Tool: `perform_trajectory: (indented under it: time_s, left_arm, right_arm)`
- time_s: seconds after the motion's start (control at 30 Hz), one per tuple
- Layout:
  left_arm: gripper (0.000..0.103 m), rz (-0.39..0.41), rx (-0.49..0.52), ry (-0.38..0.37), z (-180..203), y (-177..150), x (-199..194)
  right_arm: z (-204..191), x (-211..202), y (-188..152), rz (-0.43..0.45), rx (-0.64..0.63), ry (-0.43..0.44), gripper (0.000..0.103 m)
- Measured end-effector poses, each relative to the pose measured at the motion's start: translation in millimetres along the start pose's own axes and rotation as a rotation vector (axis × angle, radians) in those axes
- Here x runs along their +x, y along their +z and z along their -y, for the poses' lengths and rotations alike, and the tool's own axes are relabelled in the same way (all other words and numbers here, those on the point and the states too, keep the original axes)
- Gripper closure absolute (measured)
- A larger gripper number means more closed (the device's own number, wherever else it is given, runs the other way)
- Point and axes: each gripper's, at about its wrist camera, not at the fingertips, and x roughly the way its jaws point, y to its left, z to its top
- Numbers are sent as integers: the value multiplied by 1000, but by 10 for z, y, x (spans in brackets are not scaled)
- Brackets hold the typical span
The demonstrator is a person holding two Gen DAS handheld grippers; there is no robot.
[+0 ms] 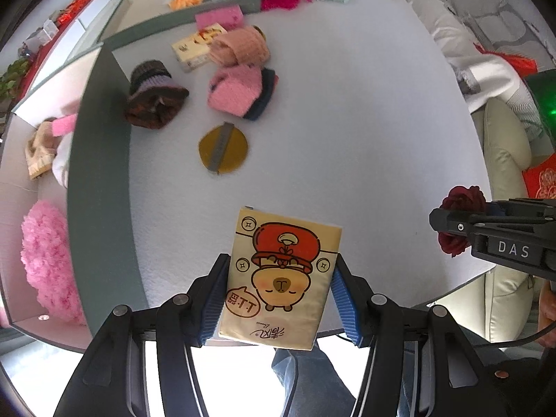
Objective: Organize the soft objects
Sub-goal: 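Lift the flower and packet and carry both over the white box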
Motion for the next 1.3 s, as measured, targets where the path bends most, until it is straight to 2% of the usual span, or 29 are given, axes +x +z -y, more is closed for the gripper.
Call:
perform_trajectory:
  time_s: [0.2, 0.33, 0.57, 1.07, 1.3]
  left_arm:
    - [46, 50, -16, -7, -102, 4, -169]
    - [46, 77, -35, -11, -214, -8, -291]
    - [46, 109, -83, -13, -393, -36, -372]
    - [46, 196, -230, -7, -884, -155, -624]
    - [46, 236, -324, 9, -1170, -261, -769]
  right_arm:
    - [-126, -177, 0, 32, -41, -23, 66]
    - [-92, -317, 163, 44, -63, -33, 66]
    - [-204, -505, 246, 58, -104, -50, 66]
    - [-829, -647, 396, 113, -252, -79, 66]
    - [-1262, -725, 488, 139, -365, -82, 66]
